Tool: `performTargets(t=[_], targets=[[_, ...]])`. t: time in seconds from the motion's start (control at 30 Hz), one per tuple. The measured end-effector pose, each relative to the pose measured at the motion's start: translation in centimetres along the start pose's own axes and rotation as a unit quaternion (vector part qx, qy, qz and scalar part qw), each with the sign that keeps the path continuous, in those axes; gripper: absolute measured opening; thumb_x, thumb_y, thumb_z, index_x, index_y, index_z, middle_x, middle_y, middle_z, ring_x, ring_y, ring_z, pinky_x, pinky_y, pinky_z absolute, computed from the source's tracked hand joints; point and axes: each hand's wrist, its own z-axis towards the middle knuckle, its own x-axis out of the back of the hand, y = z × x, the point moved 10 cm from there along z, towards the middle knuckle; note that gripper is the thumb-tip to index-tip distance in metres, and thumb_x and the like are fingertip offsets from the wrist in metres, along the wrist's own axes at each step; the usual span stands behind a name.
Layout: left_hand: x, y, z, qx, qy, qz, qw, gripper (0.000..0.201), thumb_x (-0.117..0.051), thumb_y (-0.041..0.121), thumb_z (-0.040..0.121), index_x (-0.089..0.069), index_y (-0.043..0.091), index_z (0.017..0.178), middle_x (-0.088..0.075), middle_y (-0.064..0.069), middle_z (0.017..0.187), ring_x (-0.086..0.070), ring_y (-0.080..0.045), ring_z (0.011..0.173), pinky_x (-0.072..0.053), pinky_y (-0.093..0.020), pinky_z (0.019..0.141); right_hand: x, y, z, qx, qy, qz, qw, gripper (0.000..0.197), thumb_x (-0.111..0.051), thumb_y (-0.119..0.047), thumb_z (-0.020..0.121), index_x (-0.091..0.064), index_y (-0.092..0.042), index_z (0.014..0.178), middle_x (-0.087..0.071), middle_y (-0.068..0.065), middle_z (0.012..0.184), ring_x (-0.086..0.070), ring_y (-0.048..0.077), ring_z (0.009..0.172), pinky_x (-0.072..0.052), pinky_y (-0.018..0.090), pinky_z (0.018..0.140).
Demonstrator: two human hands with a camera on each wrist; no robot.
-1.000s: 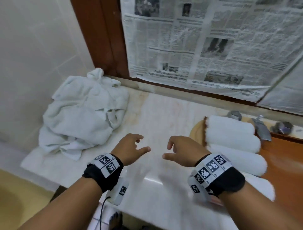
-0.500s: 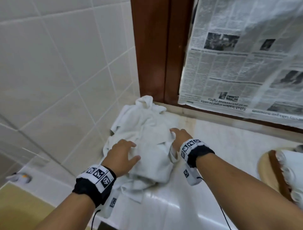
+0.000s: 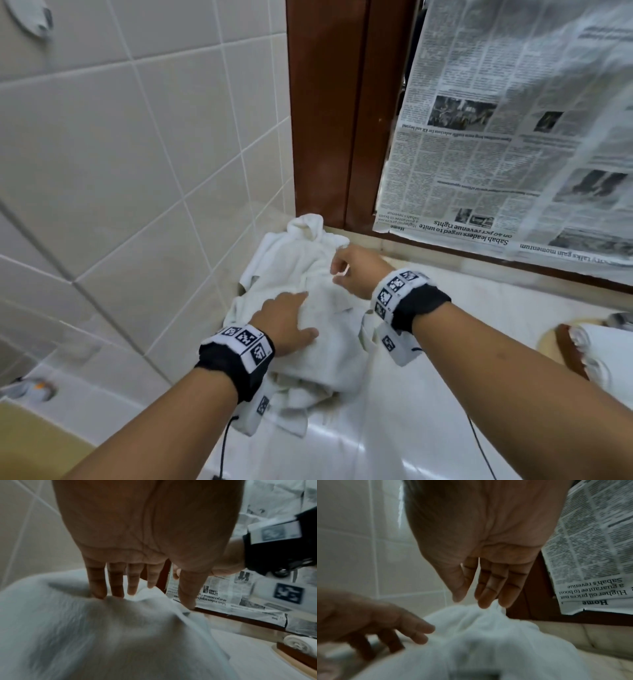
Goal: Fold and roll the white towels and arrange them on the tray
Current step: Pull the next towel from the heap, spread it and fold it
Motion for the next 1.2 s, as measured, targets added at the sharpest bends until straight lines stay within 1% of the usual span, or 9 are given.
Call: performTargets(t=[0.13, 0.37, 0.47, 0.57, 0.67, 0.77, 0.83, 1.03, 1.2], targets=[[-3.4, -0.6, -0.9, -0.011, -0.060, 0.120, 0.991, 0.058, -0.063, 0.052, 0.085, -0.046, 0.031, 0.136, -0.039, -0.005, 0.137, -0.038, -0.032, 0.124, -0.038, -0.044, 0.104, -8.7, 4.0, -2.1, -0.070, -0.128, -0.069, 0.987, 0.072, -0.073, -0.024, 0.084, -0.040, -0.038, 0.146, -0.039, 0.002, 0.139, -0.053, 0.027, 0.120, -0.047, 0.039, 0.102], [-5.7, -2.1, -4.2, -0.025, -0.039, 0.111, 0.993, 0.035, -0.063, 0.036, 0.079, -0.049, 0.027, 0.109, -0.036, 0.000, 0.125, -0.032, -0.025, 0.117, -0.042, -0.030, 0.082, -7.9, 5.2, -1.4, -0.076, -0.027, -0.038, 0.996, 0.026, -0.049, -0.021, 0.098, -0.069, -0.021, 0.114, -0.060, 0.008, 0.114, -0.061, 0.030, 0.107, -0.050, 0.037, 0.091], [-4.2, -1.9, -4.5, -0.010, -0.018, 0.059, 0.998, 0.042, -0.063, 0.053, 0.076, -0.049, 0.026, 0.104, -0.037, 0.002, 0.119, -0.037, -0.023, 0.113, -0.044, -0.035, 0.091, -3.7, 2.7, -1.3, -0.059, 0.073, 0.035, 0.995, 0.025, -0.049, -0.018, 0.097, -0.071, -0.016, 0.108, -0.066, 0.009, 0.105, -0.062, 0.029, 0.099, -0.050, 0.036, 0.085], [0.2, -1.5, -4.7, 0.013, 0.135, -0.084, 0.987, 0.078, -0.069, 0.067, 0.070, -0.039, 0.023, 0.128, -0.032, -0.004, 0.134, -0.038, -0.026, 0.122, -0.038, -0.038, 0.105, 1.0, -3.1, -1.9, 0.015, 0.159, 0.127, 0.979, 0.018, -0.052, -0.019, 0.096, -0.070, -0.018, 0.096, -0.069, 0.002, 0.091, -0.062, 0.023, 0.087, -0.048, 0.034, 0.078], [4.8, -2.6, -4.7, 0.037, 0.283, -0.223, 0.932, 0.105, -0.078, 0.046, 0.073, -0.012, 0.019, 0.150, -0.022, -0.011, 0.152, -0.028, -0.027, 0.137, -0.033, -0.039, 0.112, 2.2, -9.6, -3.5, 0.124, 0.099, 0.282, 0.946, 0.022, -0.051, -0.013, 0.098, -0.066, -0.028, 0.091, -0.068, -0.007, 0.086, -0.063, 0.011, 0.082, -0.049, 0.026, 0.078], [6.2, -3.8, -3.4, 0.056, 0.255, -0.331, 0.907, 0.066, -0.069, 0.030, 0.081, -0.038, 0.025, 0.139, -0.059, -0.005, 0.125, -0.057, -0.024, 0.114, -0.047, -0.032, 0.090, 1.2, -11.7, -4.4, 0.151, 0.037, 0.342, 0.927, 0.020, -0.057, -0.015, 0.098, -0.063, -0.031, 0.088, -0.068, -0.004, 0.087, -0.062, 0.007, 0.081, -0.049, 0.022, 0.079], [6.3, -5.0, -3.4, 0.092, 0.239, -0.315, 0.914, 0.040, -0.057, 0.021, 0.084, -0.053, 0.025, 0.123, -0.067, -0.006, 0.107, -0.063, -0.031, 0.097, -0.050, -0.033, 0.078, 0.3, -8.3, -3.5, 0.090, 0.050, 0.295, 0.950, 0.013, -0.067, -0.023, 0.092, -0.061, -0.028, 0.103, -0.065, -0.001, 0.099, -0.062, 0.011, 0.090, -0.047, 0.026, 0.083], [6.9, -6.7, -4.3, 0.068, 0.284, -0.257, 0.921, 0.059, -0.039, 0.013, 0.068, -0.066, 0.013, 0.121, -0.055, -0.010, 0.112, -0.053, -0.020, 0.090, -0.038, -0.019, 0.080, -8.3, 4.1, -4.1, -0.129, -0.130, 0.014, 0.983, 0.112, -0.083, -0.050, 0.065, -0.016, -0.038, 0.154, -0.016, 0.008, 0.153, -0.035, 0.032, 0.136, -0.040, 0.043, 0.110], [6.0, -4.9, -3.8, 0.046, 0.247, -0.253, 0.934, 0.037, -0.058, -0.002, 0.077, -0.068, 0.014, 0.108, -0.045, -0.002, 0.118, -0.053, -0.023, 0.108, -0.034, -0.015, 0.092, -9.7, 5.6, -3.4, -0.109, -0.110, -0.009, 0.988, 0.101, -0.082, -0.054, 0.067, -0.029, -0.039, 0.151, -0.032, 0.003, 0.143, -0.037, 0.028, 0.132, -0.041, 0.042, 0.105]])
